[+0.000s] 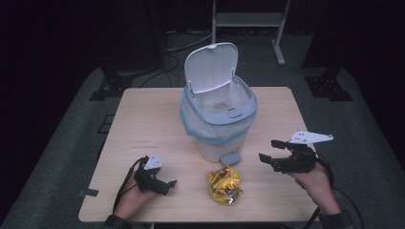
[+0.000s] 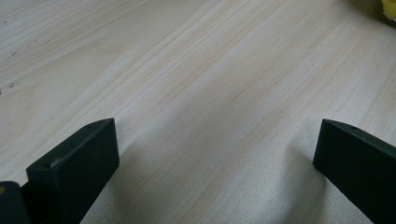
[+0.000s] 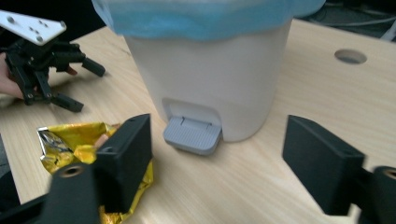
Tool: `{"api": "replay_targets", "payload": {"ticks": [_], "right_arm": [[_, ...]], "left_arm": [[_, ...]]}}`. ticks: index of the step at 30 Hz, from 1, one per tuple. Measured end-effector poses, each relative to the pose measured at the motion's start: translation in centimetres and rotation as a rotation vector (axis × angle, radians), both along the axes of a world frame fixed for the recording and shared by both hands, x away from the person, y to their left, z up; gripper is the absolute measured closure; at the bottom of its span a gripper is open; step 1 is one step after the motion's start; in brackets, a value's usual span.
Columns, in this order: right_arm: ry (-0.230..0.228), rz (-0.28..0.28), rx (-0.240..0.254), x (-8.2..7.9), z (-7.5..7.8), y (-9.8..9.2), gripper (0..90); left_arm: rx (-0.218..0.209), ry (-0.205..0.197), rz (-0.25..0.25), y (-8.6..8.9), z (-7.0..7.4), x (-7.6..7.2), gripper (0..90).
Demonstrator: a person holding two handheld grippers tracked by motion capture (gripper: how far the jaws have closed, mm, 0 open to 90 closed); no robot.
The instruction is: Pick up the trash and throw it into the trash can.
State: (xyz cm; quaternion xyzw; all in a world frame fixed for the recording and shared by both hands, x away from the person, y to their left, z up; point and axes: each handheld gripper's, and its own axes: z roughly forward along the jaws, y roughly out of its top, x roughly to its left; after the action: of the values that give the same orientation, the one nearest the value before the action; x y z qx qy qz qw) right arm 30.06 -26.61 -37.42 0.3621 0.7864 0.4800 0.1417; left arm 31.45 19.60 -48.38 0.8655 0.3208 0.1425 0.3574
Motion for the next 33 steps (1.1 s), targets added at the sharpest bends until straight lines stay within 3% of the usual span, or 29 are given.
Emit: {"api": "replay_targets", "payload": {"ticks": [11, 19, 23, 33], "right_arm": [[0.072, 0.042, -0.017, -0.1, -1.9, 0.6, 15.5], [0.088, 0.024, -0.047, -0.5, -3.0, 0.9, 12.7], [0.095, 0.003, -0.031, -0.7, -3.5, 0.7, 12.2], [0.103, 0.023, -0.045, -0.9, -4.5, 1.2, 13.6]], "left_arm": [[0.0, 0.0, 0.0, 0.0, 0.0, 0.0, 0.0], [0.0, 0.0, 0.0, 0.0, 0.0, 0.0, 0.0], [0.0, 0.0, 0.0, 0.0, 0.0, 0.0, 0.0], [0.0, 0.0, 0.0, 0.0, 0.0, 0.0, 0.0]]}}
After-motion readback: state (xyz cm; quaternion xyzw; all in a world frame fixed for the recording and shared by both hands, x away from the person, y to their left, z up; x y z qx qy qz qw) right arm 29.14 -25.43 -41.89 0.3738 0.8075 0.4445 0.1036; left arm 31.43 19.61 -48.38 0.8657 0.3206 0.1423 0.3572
